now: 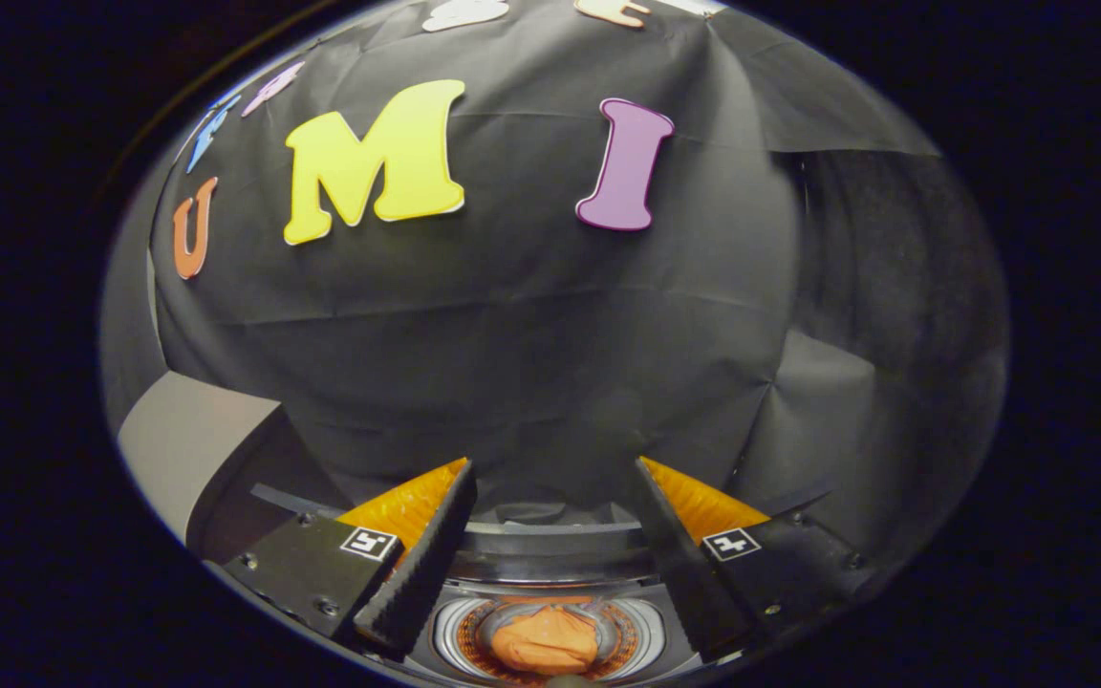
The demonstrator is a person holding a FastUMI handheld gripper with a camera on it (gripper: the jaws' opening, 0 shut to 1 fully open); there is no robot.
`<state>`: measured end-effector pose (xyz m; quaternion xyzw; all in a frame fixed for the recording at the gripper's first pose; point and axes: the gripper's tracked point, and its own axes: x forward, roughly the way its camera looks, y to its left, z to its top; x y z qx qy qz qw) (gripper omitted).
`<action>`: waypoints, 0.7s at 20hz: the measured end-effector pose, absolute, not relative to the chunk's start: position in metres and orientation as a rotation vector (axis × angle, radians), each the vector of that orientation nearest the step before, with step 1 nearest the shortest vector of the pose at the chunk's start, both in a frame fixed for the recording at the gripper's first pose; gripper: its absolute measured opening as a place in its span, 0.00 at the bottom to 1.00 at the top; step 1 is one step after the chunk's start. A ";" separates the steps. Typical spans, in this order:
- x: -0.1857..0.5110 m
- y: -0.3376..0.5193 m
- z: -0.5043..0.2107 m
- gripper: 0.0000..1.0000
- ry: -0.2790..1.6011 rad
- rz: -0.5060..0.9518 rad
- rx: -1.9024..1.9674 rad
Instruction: Put the clothes into the washing machine and then close the washing machine lid.
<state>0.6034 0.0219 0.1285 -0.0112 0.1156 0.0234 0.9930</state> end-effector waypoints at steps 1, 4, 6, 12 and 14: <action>0.601 0.022 0.126 1.00 0.232 0.043 -0.021; 0.588 0.022 0.120 1.00 0.231 0.033 -0.022; 0.581 0.020 0.115 1.00 0.234 0.022 -0.021; 0.553 0.016 0.097 1.00 0.256 -0.010 -0.024; 0.544 0.015 0.088 1.00 0.267 -0.013 -0.024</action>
